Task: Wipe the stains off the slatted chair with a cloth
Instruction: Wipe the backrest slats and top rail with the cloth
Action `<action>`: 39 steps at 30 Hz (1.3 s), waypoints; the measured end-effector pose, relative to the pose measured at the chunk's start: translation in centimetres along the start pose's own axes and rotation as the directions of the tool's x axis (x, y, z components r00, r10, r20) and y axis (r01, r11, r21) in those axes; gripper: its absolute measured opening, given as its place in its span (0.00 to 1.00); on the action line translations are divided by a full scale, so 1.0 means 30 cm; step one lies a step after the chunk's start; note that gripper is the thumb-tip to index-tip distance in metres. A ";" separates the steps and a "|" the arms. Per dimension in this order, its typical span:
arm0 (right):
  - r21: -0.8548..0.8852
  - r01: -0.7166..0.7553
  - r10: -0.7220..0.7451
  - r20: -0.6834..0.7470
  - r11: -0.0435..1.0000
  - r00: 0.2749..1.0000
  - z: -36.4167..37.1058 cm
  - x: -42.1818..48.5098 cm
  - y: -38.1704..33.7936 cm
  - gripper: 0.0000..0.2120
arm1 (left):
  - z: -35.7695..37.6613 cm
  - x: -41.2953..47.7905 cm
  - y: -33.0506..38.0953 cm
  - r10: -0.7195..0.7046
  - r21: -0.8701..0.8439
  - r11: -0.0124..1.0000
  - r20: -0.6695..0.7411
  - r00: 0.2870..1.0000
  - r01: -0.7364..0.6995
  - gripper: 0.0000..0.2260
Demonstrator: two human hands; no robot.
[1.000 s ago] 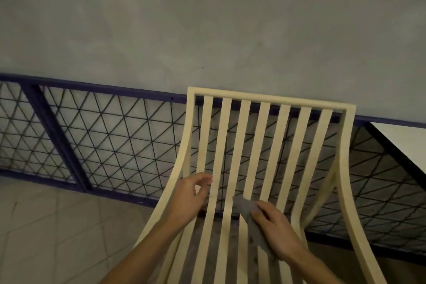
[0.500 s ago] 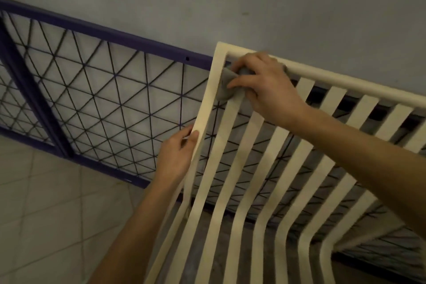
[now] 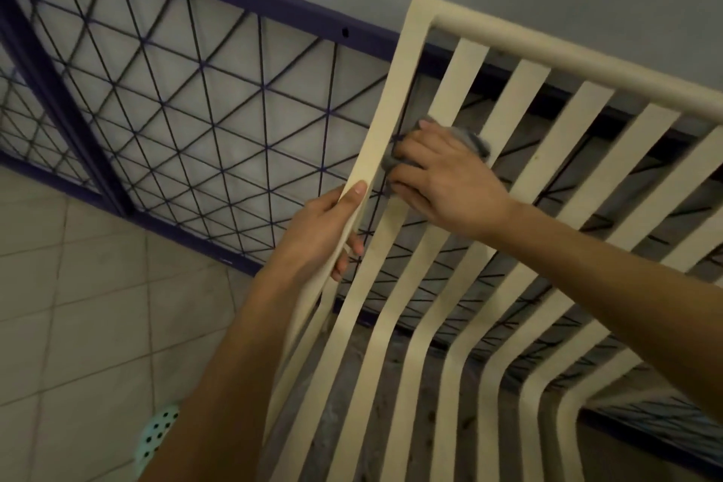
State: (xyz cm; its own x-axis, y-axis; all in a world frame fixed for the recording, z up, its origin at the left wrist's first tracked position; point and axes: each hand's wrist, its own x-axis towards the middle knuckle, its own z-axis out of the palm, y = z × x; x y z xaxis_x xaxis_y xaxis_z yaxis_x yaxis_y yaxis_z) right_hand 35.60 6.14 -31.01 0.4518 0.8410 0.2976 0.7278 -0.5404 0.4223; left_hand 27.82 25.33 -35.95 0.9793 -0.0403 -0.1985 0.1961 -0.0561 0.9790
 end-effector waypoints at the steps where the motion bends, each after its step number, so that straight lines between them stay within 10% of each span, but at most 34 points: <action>1: -0.022 0.012 -0.012 -0.013 1.000 1.000 0.036 0.001 -0.019 0.10 | -0.004 0.007 -0.005 -0.009 -0.023 1.000 0.022 1.000 0.009 0.17; 14: 0.031 0.183 -0.184 0.274 0.983 0.944 0.273 -0.114 -0.256 0.19 | -0.003 0.018 -0.028 0.117 0.020 0.993 0.099 0.988 -0.120 0.07; 23: -0.137 0.018 -0.010 0.054 0.990 0.998 0.006 0.009 0.047 0.17 | 0.014 0.016 -0.027 0.157 0.269 0.954 -0.060 0.986 -0.135 0.12; 39: 0.037 0.112 -0.116 0.169 0.993 0.979 0.501 -0.203 -0.410 0.16 | 0.004 0.034 -0.037 0.170 0.182 0.969 0.011 0.985 -0.169 0.04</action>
State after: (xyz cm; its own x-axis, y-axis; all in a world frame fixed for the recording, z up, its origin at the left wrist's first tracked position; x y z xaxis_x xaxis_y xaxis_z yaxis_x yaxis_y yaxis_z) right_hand 31.65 8.06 -50.90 0.4446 0.8904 0.0975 0.7924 -0.4418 0.4207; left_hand 28.60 25.23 -37.25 0.9978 -0.0599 -0.0298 0.0153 -0.2293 0.9732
